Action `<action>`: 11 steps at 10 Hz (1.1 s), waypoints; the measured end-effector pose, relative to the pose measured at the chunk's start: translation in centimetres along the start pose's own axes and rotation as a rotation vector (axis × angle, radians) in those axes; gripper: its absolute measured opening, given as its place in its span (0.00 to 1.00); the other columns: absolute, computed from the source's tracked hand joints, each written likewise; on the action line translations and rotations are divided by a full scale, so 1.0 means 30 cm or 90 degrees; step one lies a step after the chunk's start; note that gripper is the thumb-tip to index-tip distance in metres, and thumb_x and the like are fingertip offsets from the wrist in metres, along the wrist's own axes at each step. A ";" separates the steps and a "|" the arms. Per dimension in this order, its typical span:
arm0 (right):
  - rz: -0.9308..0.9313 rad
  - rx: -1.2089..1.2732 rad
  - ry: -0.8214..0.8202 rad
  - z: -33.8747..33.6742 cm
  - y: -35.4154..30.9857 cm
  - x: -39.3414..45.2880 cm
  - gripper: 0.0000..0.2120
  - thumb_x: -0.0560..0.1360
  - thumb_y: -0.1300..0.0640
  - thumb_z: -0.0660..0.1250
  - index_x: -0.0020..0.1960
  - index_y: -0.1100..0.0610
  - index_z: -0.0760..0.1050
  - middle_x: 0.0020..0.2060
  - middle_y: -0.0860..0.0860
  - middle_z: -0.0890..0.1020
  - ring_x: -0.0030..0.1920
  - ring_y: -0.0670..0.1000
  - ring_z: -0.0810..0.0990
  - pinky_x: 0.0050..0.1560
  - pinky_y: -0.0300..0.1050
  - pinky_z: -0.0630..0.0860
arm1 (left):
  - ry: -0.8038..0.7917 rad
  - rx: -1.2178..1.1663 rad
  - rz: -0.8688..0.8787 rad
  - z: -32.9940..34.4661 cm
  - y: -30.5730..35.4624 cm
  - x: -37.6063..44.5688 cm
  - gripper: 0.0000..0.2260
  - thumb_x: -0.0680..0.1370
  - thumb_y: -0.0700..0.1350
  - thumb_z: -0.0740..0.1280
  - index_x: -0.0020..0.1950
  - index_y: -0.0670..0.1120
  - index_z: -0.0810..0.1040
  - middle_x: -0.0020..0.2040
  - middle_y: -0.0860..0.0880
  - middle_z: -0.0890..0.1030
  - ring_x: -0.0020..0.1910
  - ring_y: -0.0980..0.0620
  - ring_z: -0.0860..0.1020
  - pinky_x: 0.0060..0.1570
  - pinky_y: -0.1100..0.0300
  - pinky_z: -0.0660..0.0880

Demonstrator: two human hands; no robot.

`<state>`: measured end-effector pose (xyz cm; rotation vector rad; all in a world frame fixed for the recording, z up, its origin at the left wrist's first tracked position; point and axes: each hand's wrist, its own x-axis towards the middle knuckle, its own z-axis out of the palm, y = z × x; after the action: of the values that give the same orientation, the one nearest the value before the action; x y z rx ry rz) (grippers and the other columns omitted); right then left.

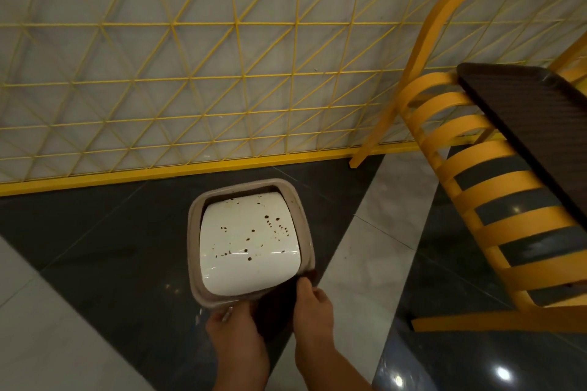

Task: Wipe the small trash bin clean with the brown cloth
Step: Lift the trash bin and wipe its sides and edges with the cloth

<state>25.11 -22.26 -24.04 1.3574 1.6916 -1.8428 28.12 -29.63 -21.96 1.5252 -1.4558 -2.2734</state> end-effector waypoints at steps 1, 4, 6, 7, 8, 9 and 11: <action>-0.030 0.005 0.017 -0.005 0.013 -0.005 0.07 0.73 0.55 0.63 0.40 0.58 0.74 0.35 0.54 0.77 0.37 0.51 0.74 0.36 0.43 0.71 | 0.030 -0.009 -0.028 0.026 0.007 0.027 0.18 0.73 0.31 0.67 0.63 0.38 0.76 0.58 0.35 0.80 0.56 0.35 0.79 0.58 0.40 0.75; -0.120 -0.021 0.041 -0.034 -0.060 0.088 0.07 0.73 0.53 0.67 0.45 0.56 0.80 0.40 0.52 0.82 0.44 0.53 0.81 0.49 0.52 0.79 | -0.001 -0.046 0.002 0.034 0.015 0.059 0.19 0.75 0.26 0.61 0.64 0.38 0.73 0.56 0.35 0.80 0.53 0.40 0.81 0.44 0.54 0.80; -0.118 -0.042 0.018 -0.021 -0.161 0.152 0.06 0.74 0.51 0.68 0.45 0.52 0.81 0.41 0.51 0.83 0.45 0.52 0.80 0.51 0.50 0.78 | 0.013 -0.092 -0.027 0.045 0.019 0.064 0.22 0.76 0.28 0.62 0.67 0.43 0.65 0.61 0.39 0.76 0.57 0.40 0.79 0.47 0.52 0.77; -0.104 -0.009 -0.007 -0.035 -0.098 0.112 0.06 0.75 0.52 0.67 0.49 0.51 0.81 0.44 0.50 0.82 0.47 0.51 0.80 0.52 0.48 0.77 | 0.002 -0.070 -0.013 0.040 0.020 0.065 0.21 0.76 0.27 0.61 0.68 0.41 0.67 0.61 0.37 0.77 0.58 0.39 0.78 0.49 0.50 0.77; -0.065 0.010 -0.043 -0.064 -0.067 0.084 0.05 0.74 0.53 0.68 0.45 0.52 0.82 0.42 0.51 0.83 0.46 0.52 0.80 0.43 0.44 0.78 | -0.007 -0.046 -0.018 0.016 0.030 0.096 0.21 0.76 0.27 0.60 0.68 0.40 0.65 0.61 0.35 0.76 0.57 0.39 0.79 0.49 0.51 0.77; -0.068 -0.012 -0.060 -0.059 -0.091 0.086 0.05 0.74 0.53 0.69 0.41 0.52 0.81 0.38 0.50 0.83 0.42 0.50 0.81 0.34 0.38 0.74 | -0.021 -0.018 -0.032 -0.019 0.052 0.123 0.22 0.77 0.29 0.61 0.67 0.44 0.61 0.61 0.35 0.75 0.50 0.42 0.81 0.51 0.51 0.76; -0.143 -0.087 -0.058 -0.046 -0.106 0.111 0.06 0.75 0.52 0.66 0.47 0.52 0.81 0.39 0.49 0.83 0.43 0.49 0.81 0.40 0.41 0.77 | -0.038 0.005 -0.030 -0.045 0.053 0.139 0.23 0.78 0.32 0.62 0.66 0.51 0.60 0.61 0.38 0.75 0.45 0.46 0.80 0.47 0.51 0.77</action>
<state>21.64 -18.96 -24.47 1.0503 1.9487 -1.8326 26.28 -33.46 -23.85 1.5226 -1.4605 -2.3613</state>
